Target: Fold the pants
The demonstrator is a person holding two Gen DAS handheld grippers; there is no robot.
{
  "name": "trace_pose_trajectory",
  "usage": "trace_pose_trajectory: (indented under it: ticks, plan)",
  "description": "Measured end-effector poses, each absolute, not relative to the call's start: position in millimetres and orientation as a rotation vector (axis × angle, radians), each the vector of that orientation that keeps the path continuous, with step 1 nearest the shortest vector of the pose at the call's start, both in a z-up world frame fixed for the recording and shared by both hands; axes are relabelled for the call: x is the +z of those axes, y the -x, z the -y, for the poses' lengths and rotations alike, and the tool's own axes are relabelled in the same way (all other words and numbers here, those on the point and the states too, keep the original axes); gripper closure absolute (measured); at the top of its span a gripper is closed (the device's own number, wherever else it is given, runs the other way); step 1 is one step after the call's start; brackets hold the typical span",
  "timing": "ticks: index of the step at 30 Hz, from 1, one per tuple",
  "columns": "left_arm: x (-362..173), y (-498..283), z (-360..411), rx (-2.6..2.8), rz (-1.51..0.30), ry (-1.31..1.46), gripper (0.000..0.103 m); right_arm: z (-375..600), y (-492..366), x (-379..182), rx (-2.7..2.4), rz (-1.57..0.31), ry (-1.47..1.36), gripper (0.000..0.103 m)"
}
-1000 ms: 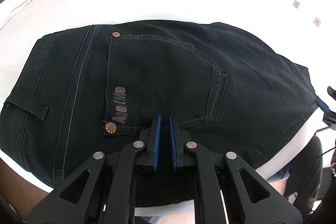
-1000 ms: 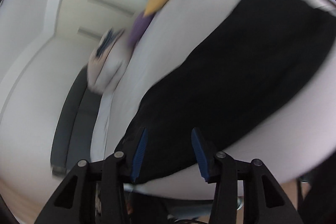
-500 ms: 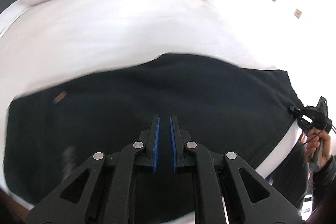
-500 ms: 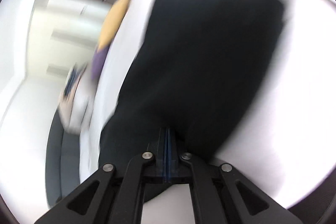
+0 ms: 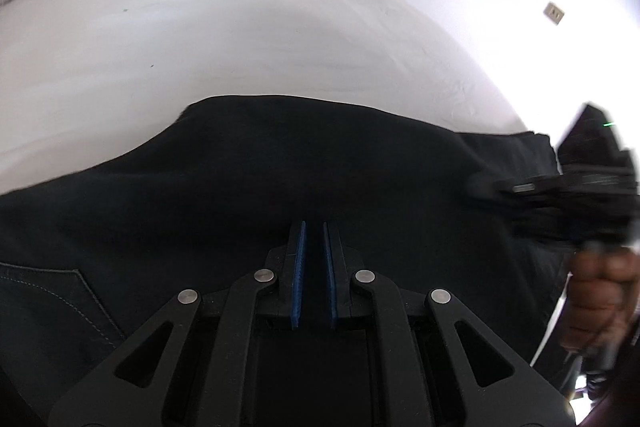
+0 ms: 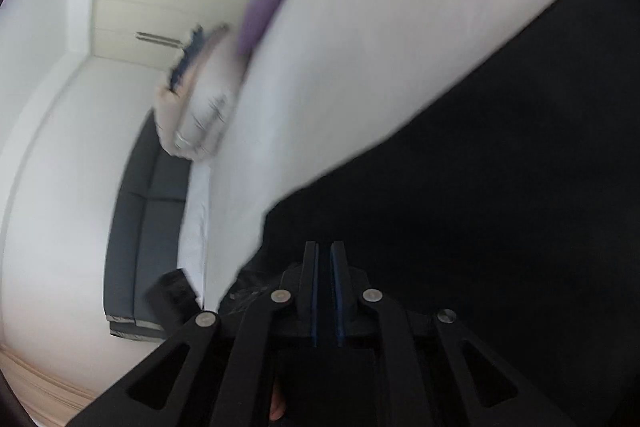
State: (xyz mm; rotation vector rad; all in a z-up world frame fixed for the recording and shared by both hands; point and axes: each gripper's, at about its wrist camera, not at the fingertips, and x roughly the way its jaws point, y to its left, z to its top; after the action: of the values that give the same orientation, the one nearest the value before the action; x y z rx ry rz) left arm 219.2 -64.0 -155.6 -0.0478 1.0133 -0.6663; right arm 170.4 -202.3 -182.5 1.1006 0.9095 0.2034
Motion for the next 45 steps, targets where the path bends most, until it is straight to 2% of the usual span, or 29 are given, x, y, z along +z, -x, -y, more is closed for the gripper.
trace_pose_trajectory:
  ticks: [2, 10, 17, 19, 22, 23, 25, 28, 30, 31, 32, 37, 45]
  plan:
    - [-160, -224, 54, -0.667, -1.013, 0.065, 0.095, 216, -174, -195, 0.151, -0.907, -1.112, 0.103]
    - [-165, -234, -1, -0.608, -1.000, 0.151, 0.095, 353, -129, -196, -0.113, -0.701, -1.183, 0.103]
    - [-159, -231, -71, -0.477, -0.987, 0.201, 0.095, 419, -82, -156, -0.377, -0.579, -1.135, 0.102]
    - [-150, -223, -83, -0.423, -0.968, 0.196, 0.095, 404, -70, -136, -0.373, -0.549, -1.098, 0.094]
    - [-134, -201, -77, -0.443, -0.926, 0.253, 0.095, 352, -63, -127, -0.141, -0.546, -1.095, 0.091]
    - [-131, -194, -68, -0.474, -0.925, 0.257, 0.095, 327, -64, -128, -0.073, -0.569, -1.090, 0.086]
    - [-132, -186, -40, -0.523, -0.934, 0.221, 0.095, 262, -74, -142, 0.083, -0.657, -1.085, 0.081]
    - [-149, -164, 11, -0.597, -0.989, 0.148, 0.095, 195, -90, -172, 0.184, -0.816, -1.049, 0.081]
    - [-160, -148, 25, -0.575, -0.976, 0.080, 0.095, 185, -98, -182, 0.169, -0.845, -1.006, 0.088]
    - [-161, -143, 23, -0.571, -0.953, 0.088, 0.095, 191, -96, -183, 0.167, -0.842, -1.027, 0.097]
    - [-165, -146, 18, -0.574, -0.965, 0.126, 0.095, 202, -95, -186, 0.146, -0.832, -1.057, 0.102]
    - [-174, -154, -8, -0.615, -0.994, 0.235, 0.095, 289, -61, -197, -0.030, -0.675, -1.201, 0.103]
    - [-174, -141, -24, -0.616, -0.985, 0.253, 0.095, 394, 9, -176, -0.337, -0.469, -1.182, 0.103]
